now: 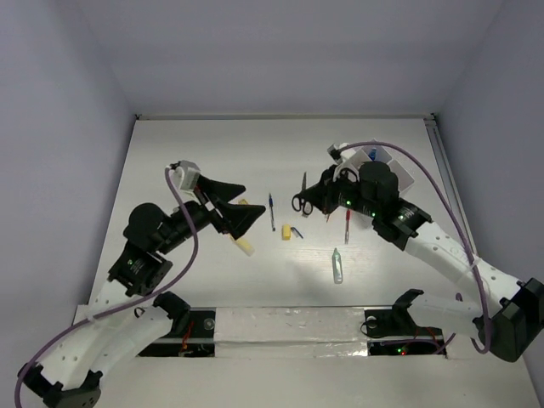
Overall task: Sort the stationery into containers
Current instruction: Place the scissors in the storage box.
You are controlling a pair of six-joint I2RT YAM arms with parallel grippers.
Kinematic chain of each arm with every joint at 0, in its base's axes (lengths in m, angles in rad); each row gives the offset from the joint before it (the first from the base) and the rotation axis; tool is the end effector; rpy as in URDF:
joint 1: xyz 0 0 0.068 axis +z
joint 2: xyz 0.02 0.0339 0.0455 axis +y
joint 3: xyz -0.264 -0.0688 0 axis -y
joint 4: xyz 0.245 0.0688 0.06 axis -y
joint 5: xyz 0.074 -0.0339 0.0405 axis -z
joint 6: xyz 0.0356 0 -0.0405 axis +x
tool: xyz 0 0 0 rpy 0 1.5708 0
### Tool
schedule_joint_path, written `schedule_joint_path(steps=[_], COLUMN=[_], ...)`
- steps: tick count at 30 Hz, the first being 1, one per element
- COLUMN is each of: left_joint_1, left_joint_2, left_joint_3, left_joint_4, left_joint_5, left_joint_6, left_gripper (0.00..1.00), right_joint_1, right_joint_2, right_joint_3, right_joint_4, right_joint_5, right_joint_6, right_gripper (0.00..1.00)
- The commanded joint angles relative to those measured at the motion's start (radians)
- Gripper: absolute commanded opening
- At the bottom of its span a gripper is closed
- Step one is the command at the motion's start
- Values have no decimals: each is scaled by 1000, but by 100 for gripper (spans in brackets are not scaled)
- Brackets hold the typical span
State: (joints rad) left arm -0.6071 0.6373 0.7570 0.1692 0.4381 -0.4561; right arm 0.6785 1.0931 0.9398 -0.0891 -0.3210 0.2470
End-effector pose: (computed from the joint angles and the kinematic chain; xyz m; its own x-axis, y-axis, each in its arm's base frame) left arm 0.1111 -0.0955 0.3897 -0.1646 -0.3713 -0.9138 0.8667 0.3879 -0.3137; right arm 0.1911 0.1685 0.3440 -0.3851 -0.0125 -0.9228 -0.7630 0.5668 0.3108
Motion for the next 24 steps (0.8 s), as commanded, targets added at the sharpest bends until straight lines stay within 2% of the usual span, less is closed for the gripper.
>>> schedule_joint_path(steps=[1,2,3,5,7,12,16,24], left_joint_1=[-3,-3,-3,-3,-3,-3,-3,-3], left_joint_2=[-71,-83,-97,-136,-177,-237,-238,-245], left_joint_3=[65,68,65,55,24,-53,-56,-56], left_joint_4=[-166,-218,-235,-255,-264,-247,-258,-258], left_joint_5=[-195,-212,-225,-236,-239,-252,-254,-242], left_joint_6=[97,118,128,152,160,183,200,203], left_gripper=[99,99,99,99,99,99,99,99], right_joint_1=[-92,-106,-118,-206,-305,-448,-462,-462], right_joint_2=[5,22,37,82,99,200,353,433], right_joint_3=[-25,-27,-29,-38,-71,-102,-11,60], right_joint_4=[34,43,51,86,191,437,431,371], right_joint_5=[198,258,413,464,426,335,243,195], right_joint_6=[-50,-70,-122,-156,-204,-235,-311,-377], right_gripper=[0,0,0,0,0,0,0,0])
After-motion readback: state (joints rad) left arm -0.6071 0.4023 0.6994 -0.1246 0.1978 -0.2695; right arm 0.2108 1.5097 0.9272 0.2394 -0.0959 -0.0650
